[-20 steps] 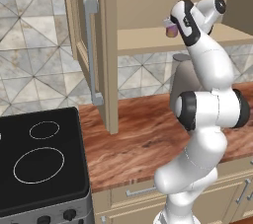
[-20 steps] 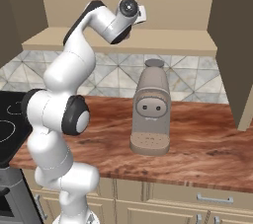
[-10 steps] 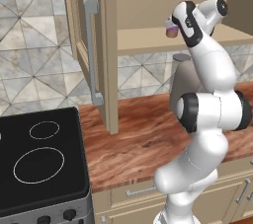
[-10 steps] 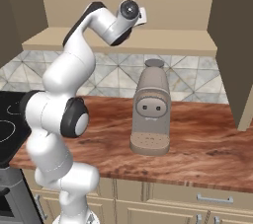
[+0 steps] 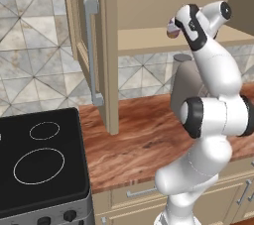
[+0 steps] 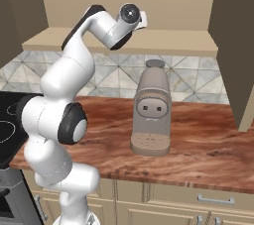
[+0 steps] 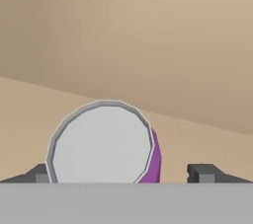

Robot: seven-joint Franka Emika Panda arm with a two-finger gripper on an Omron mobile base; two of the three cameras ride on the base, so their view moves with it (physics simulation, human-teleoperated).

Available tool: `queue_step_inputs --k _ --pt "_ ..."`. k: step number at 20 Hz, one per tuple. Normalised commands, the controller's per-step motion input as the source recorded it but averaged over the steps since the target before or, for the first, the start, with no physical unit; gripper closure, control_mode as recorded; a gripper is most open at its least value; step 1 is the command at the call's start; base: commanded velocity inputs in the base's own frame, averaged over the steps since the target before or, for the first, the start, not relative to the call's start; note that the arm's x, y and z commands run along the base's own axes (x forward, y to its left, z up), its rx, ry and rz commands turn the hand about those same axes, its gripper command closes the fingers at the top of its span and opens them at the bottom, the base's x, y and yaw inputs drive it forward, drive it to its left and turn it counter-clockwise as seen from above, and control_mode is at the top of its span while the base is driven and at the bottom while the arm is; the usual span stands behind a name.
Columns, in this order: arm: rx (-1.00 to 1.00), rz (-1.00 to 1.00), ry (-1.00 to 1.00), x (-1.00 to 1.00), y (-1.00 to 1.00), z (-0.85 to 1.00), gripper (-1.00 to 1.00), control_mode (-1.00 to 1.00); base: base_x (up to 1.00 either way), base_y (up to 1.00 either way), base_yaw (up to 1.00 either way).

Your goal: Pick the can from the counter and place it in the open cabinet.

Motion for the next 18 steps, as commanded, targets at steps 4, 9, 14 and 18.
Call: queue_step_inputs --k 4,9,14,18 --pt "-0.01 0.00 0.00 0.12 0.00 -0.64 -1.00 -1.00 0.00 0.00 0.00" --pt "0.00 0.00 0.00 0.39 0.00 -0.15 -1.00 -1.00 0.00 0.00 0.00" --pt "0.00 0.00 0.00 0.37 0.00 0.00 -1.00 -1.00 0.00 0.00 0.00" --pt "0.00 -0.01 0.04 0.23 -0.01 0.00 -1.00 -1.00 0.00 0.00 0.00"
